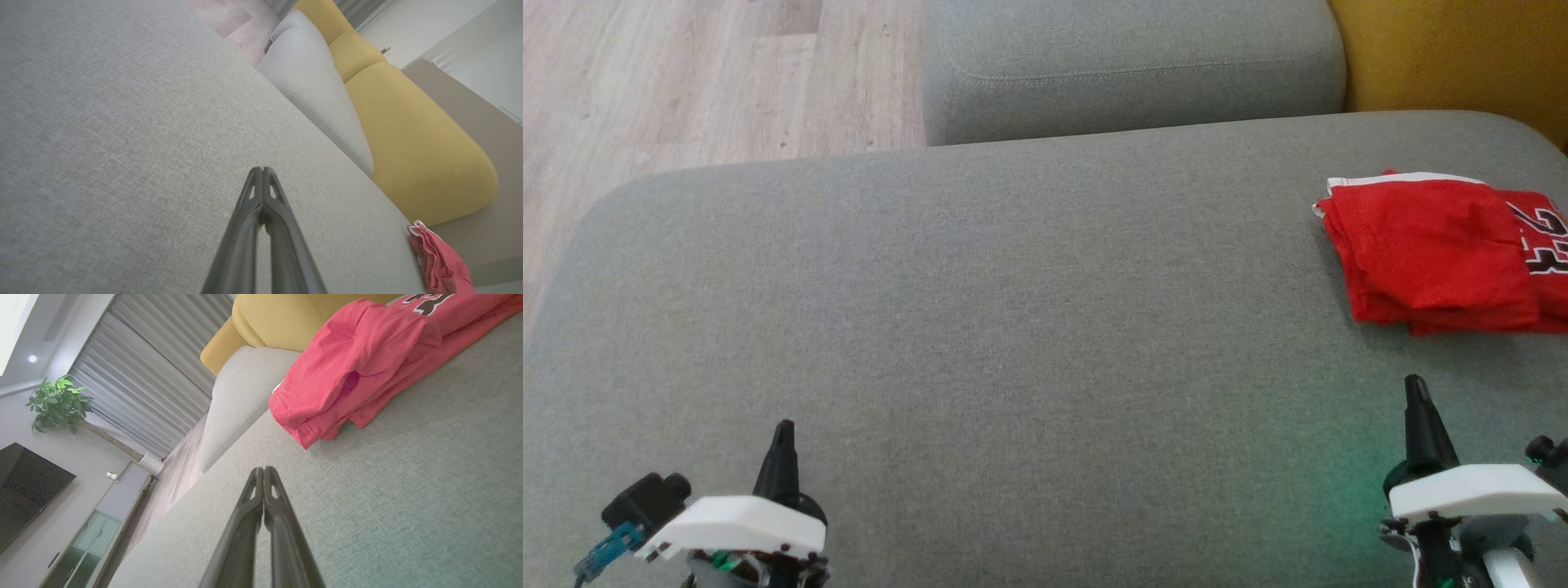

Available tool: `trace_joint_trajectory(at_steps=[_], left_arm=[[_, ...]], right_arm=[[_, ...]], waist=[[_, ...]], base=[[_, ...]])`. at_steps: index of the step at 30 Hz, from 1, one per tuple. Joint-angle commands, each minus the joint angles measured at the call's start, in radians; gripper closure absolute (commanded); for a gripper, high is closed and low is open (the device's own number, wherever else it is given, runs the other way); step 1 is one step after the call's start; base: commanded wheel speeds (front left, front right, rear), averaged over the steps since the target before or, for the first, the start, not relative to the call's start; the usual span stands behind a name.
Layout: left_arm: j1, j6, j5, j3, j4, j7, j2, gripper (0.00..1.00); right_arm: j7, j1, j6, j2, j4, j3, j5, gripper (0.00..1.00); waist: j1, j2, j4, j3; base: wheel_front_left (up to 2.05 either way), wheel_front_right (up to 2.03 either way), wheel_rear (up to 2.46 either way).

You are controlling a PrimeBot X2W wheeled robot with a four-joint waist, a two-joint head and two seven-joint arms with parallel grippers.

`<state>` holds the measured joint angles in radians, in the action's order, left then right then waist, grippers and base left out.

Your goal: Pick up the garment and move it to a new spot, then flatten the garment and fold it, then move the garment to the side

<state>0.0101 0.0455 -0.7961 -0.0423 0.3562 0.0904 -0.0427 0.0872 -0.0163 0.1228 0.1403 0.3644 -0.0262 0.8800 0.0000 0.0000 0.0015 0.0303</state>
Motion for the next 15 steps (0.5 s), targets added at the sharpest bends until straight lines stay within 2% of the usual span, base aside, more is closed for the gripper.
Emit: trace_joint_trajectory(at_steps=[1,15], left_arm=[[-0.065,0.01,-0.033,0.032,-0.04,-0.005,-0.005,1.0],[-0.076,0.026,-0.195,0.058,-0.055,-0.047,-0.006,1.0]], right_arm=[[-0.006,-0.064,0.004,0.004,-0.041,0.002,0.032,1.0],[-0.047,-0.07,0.005,-0.015,-0.058,0.031,0.177,1.0]], waist=[[0.0,0.0,0.0,-0.001],[0.0,0.0,0.0,-0.008]], base=[[0.0,0.0,0.0],[0.0,0.0,0.0]])
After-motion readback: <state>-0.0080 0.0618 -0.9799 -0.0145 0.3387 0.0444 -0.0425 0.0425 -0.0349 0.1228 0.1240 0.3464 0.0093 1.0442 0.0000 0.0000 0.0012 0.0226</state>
